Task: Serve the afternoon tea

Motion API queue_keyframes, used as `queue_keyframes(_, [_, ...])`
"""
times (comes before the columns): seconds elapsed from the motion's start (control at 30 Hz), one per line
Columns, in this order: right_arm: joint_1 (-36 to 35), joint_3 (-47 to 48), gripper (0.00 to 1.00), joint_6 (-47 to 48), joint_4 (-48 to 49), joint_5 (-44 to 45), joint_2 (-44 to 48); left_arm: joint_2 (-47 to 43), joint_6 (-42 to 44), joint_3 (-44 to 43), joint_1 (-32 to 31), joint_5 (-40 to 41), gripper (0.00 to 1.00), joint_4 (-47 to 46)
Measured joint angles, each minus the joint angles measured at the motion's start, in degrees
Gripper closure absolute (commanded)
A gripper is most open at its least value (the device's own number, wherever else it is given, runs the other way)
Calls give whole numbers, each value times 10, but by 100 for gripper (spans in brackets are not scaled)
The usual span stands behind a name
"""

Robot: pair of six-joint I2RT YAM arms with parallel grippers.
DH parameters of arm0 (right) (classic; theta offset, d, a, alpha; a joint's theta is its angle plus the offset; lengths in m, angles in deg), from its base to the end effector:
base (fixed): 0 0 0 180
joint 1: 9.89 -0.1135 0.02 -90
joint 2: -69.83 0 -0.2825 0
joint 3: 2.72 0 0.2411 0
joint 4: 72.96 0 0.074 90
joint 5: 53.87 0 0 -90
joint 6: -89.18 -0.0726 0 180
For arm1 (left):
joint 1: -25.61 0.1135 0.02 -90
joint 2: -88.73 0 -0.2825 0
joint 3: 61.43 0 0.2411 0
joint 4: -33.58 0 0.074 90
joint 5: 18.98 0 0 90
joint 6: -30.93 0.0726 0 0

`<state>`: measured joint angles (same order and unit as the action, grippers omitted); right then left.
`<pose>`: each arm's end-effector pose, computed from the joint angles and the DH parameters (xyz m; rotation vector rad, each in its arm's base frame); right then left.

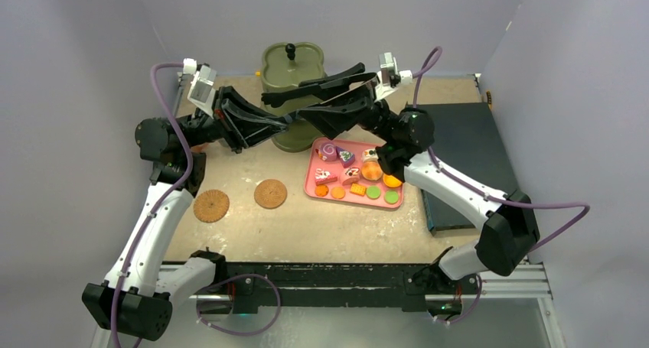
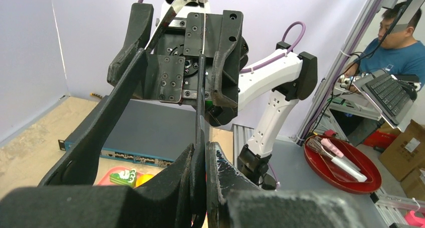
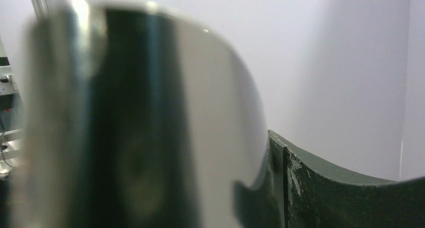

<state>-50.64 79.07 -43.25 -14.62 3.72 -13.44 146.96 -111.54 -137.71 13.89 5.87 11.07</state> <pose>0.2033 0.2265 0.5011 -0.6020 0.6347 1.5320 0.1628 -0.1010 0.4963 0.8020 1.1957 -1.4270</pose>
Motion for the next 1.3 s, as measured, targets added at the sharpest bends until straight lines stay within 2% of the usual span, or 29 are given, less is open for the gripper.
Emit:
queue_keyframes(0.27, [5, 1, 26, -7, -37, -16, 3, -1, 1, 0, 0, -2, 100, 7])
queue_keyframes(0.37, [7, 5, 32, -10, -47, -28, 5, -1, 2, 0, 0, -2, 100, 8])
queue_keyframes(0.53, [7, 15, 36, -16, -63, -34, 7, -4, 2, 0, 0, -2, 100, 7])
queue_keyframes(0.57, [7, 15, 36, -16, -66, -34, 9, -4, 2, 0, 0, -2, 97, 7])
queue_keyframes(0.6, [6, 15, 37, -16, -67, -34, 10, -4, 4, 0, 0, -2, 87, 8])
queue_keyframes(0.7, [6, 15, 37, -15, -75, -34, 13, -7, 30, -3, -1, -1, 44, 32])
queue_keyframes(0.77, [6, 12, 36, -7, -90, -33, 20, -8, 80, -21, -2, 3, 16, 104])
queue_keyframes(0.87, [6, -7, 36, 30, -143, -21, 50, -3, 170, -66, -3, 21, 9, 232])
queue_keyframes(1.0, [7, -63, 35, 106, -225, 27, 115, 5, 282, -127, -3, 64, 4, 397])
queue_keyframes(1.17, [5, -127, 33, 199, -316, 98, 183, 33, 395, -193, -3, 153, 1, 583])
queue_keyframes(1.3, [5, -177, 32, 263, -371, 167, 212, 73, 463, -236, -3, 262, 1, 715])
